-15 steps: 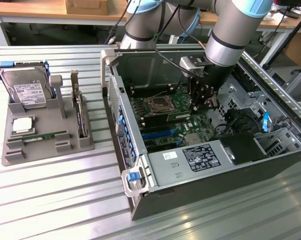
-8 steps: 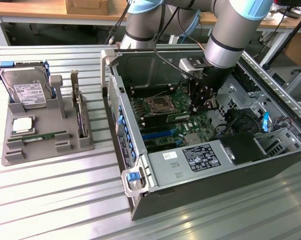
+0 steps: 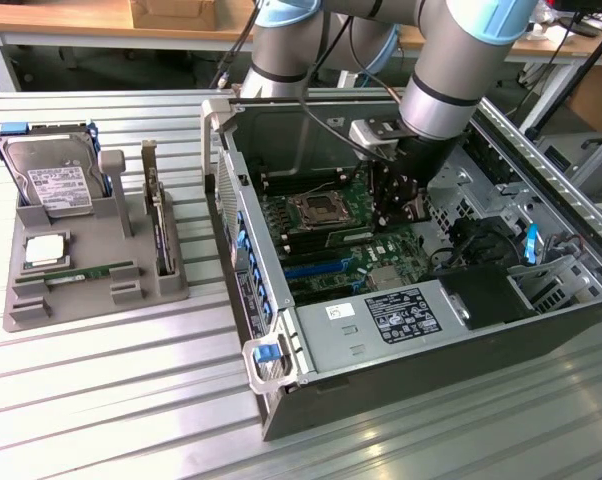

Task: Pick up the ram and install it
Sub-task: 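Insert the ram into the slot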

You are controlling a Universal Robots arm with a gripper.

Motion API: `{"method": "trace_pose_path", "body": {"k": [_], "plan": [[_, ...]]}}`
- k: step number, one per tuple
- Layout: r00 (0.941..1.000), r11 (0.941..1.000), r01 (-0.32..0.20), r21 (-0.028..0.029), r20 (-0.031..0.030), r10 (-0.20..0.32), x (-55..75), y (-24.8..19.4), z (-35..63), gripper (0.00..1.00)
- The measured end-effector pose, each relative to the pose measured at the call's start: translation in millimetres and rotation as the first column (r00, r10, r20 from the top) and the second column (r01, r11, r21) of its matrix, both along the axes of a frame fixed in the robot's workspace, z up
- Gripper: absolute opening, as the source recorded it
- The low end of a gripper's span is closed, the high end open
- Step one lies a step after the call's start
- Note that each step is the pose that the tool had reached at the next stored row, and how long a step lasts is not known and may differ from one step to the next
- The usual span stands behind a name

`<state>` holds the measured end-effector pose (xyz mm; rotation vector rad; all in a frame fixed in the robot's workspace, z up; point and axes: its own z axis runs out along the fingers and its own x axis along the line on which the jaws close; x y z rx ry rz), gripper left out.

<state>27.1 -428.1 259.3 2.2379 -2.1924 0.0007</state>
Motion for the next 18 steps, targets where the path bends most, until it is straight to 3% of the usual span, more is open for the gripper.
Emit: {"method": "trace_pose_path", "body": {"k": [7,12,14,18], "plan": [[1.0000,1.0000,0.000,0.0000,0.0001,0.000,-13.3,4.0,-3.3,0.12],[1.0000,1.0000,0.000,-0.0025,0.0000,0.000,-19.9,19.3,-6.5,0.12],[1.0000,1.0000,0.000,-0.0029,0.0001,0.000,-30.8,19.7,-9.0,0.12],[1.0000,0.9999,0.009,-0.0046,0.0000,-0.009,-36.3,19.7,-12.1,0.12]]}}
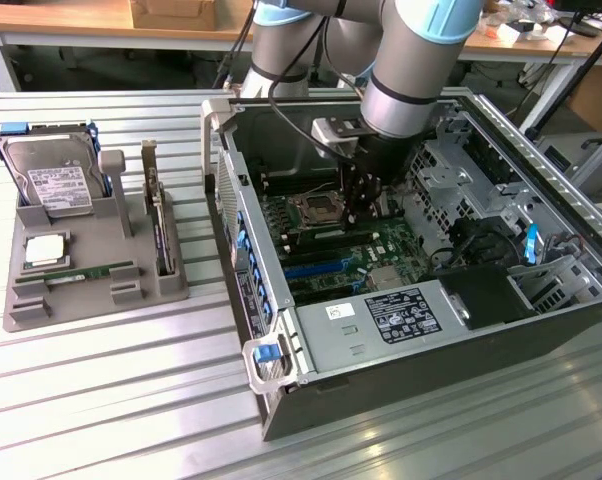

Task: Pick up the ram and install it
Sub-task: 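Insert the ram into the slot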

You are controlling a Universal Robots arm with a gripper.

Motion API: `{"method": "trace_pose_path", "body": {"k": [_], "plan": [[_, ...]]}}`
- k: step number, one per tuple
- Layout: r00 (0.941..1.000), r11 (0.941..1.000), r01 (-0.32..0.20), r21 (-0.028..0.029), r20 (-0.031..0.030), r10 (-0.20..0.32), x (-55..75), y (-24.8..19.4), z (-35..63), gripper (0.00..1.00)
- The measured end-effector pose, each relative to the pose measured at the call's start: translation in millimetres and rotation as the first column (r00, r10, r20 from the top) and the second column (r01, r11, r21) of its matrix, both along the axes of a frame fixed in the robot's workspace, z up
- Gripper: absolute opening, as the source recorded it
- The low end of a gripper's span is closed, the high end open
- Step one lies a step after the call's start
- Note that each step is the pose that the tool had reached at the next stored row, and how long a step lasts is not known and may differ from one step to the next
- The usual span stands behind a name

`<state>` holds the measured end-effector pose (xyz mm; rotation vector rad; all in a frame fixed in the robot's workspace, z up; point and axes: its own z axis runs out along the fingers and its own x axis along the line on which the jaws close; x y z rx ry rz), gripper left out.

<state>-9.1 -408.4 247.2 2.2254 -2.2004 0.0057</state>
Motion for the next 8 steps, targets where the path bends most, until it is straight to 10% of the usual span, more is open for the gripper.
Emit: {"method": "trace_pose_path", "body": {"k": [8], "plan": [[0.9997,0.9997,0.023,-0.0015,0.0000,-0.023,-3.7,0.1,-8.7,0.12]]}}
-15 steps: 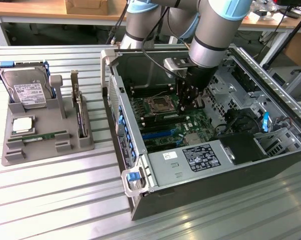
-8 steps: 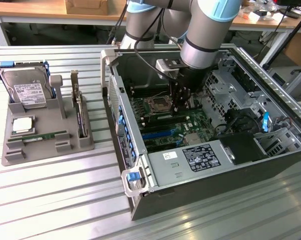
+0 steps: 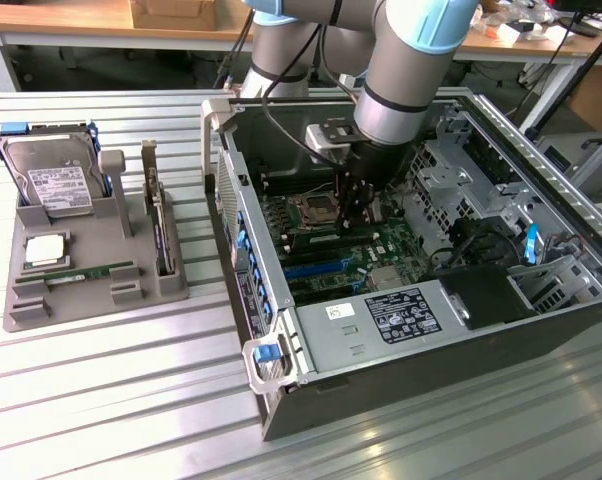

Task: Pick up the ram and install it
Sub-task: 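Insert the ram into the slot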

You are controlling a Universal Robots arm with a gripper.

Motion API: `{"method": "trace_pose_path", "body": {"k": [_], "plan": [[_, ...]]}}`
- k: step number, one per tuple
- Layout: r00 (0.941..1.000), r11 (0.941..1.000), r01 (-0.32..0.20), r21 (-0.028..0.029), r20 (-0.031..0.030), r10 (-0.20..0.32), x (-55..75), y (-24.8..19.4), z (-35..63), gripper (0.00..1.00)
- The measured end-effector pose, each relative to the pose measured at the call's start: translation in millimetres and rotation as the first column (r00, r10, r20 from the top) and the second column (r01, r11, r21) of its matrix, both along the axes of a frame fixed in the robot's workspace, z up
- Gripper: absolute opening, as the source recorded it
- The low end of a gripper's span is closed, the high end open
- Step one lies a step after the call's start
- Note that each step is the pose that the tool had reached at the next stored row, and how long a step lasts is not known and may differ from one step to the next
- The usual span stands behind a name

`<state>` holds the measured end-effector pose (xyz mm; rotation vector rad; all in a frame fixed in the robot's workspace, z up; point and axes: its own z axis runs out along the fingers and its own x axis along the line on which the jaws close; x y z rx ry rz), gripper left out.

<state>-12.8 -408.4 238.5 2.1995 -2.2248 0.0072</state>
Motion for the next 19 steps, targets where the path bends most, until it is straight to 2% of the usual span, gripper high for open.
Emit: {"method": "trace_pose_path", "body": {"k": [3,9,15,16,18,19], "plan": [[1.0000,1.0000,0.002,-0.0014,0.0001,-0.002,0.0,2.4,-2.3,0.12],[1.0000,1.0000,0.003,-0.0070,0.0000,-0.003,0.0,2.4,-5.6,0.12],[1.0000,1.0000,0.003,-0.0070,0.0001,-0.003,0.0,2.5,-5.8,0.13],[1.0000,1.0000,0.003,-0.0071,0.0000,-0.003,0.0,2.5,-5.8,0.19],[1.0000,1.0000,0.003,-0.0071,0.0000,-0.003,0.0,2.4,-1.5,0.19],[1.0000,1.0000,0.003,-0.0071,0.0003,-0.003,0.0,2.5,6.8,0.19]]}}
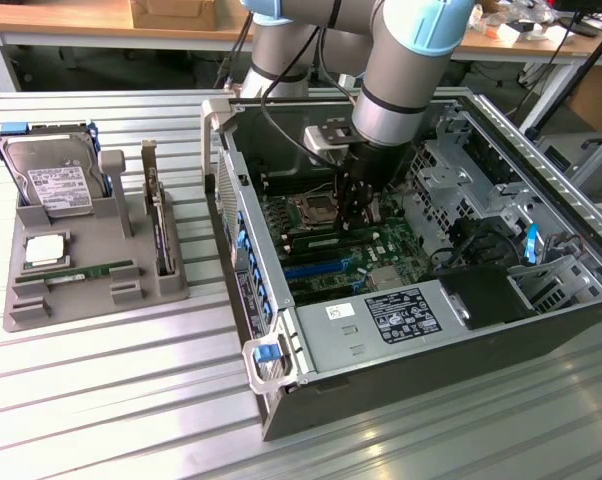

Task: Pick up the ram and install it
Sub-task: 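Insert the ram into the slot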

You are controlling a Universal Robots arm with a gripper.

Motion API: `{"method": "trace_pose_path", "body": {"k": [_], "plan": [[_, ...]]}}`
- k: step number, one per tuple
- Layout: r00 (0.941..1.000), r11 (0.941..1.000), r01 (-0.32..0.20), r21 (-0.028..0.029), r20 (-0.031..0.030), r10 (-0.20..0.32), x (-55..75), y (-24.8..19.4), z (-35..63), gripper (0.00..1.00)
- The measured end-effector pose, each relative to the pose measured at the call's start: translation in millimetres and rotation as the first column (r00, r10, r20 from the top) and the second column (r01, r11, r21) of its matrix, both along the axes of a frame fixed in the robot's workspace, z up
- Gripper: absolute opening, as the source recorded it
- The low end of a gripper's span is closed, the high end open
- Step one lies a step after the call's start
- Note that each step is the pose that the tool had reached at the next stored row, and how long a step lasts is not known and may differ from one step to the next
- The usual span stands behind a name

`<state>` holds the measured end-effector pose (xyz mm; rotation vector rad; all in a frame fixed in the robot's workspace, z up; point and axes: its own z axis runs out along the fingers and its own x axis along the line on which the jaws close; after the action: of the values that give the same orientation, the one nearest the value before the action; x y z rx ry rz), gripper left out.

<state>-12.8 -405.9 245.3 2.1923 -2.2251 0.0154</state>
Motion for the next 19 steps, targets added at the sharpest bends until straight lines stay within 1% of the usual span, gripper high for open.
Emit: {"method": "trace_pose_path", "body": {"k": [1,2,3,4,5,8,10,12,15,16,19], "plan": [[1.0000,1.0000,0.000,-0.0002,0.0000,0.000,-0.1,0.5,5.6,0.18],[1.0000,1.0000,0.000,-0.0002,0.0000,0.000,-0.1,0.7,6.3,0.18],[1.0000,1.0000,0.000,0.0001,0.0002,0.000,0.0,0.9,6.5,0.15],[1.0000,1.0000,0.000,-0.0011,-0.0028,0.000,3.3,0.5,6.3,0.11],[1.0000,1.0000,0.000,-0.0011,-0.0078,0.000,13.7,0.1,5.0,0.11],[0.9999,1.0000,0.000,-0.0011,-0.0144,0.000,29.8,0.0,4.0,0.11],[0.9998,1.0000,0.000,-0.0010,-0.0212,0.000,48.5,-0.1,3.4,0.11],[0.9996,1.0000,0.000,-0.0011,-0.0285,0.000,74.6,-0.2,3.4,0.11],[0.9995,1.0000,0.000,-0.0011,-0.0308,0.000,89.2,-0.2,3.4,0.11],[0.9995,1.0000,0.000,-0.0011,-0.0309,0.000,91.8,-0.2,3.5,0.11],[0.9995,1.0000,0.000,-0.0012,-0.0310,0.000,94.7,-0.2,13.4,0.11]]}}
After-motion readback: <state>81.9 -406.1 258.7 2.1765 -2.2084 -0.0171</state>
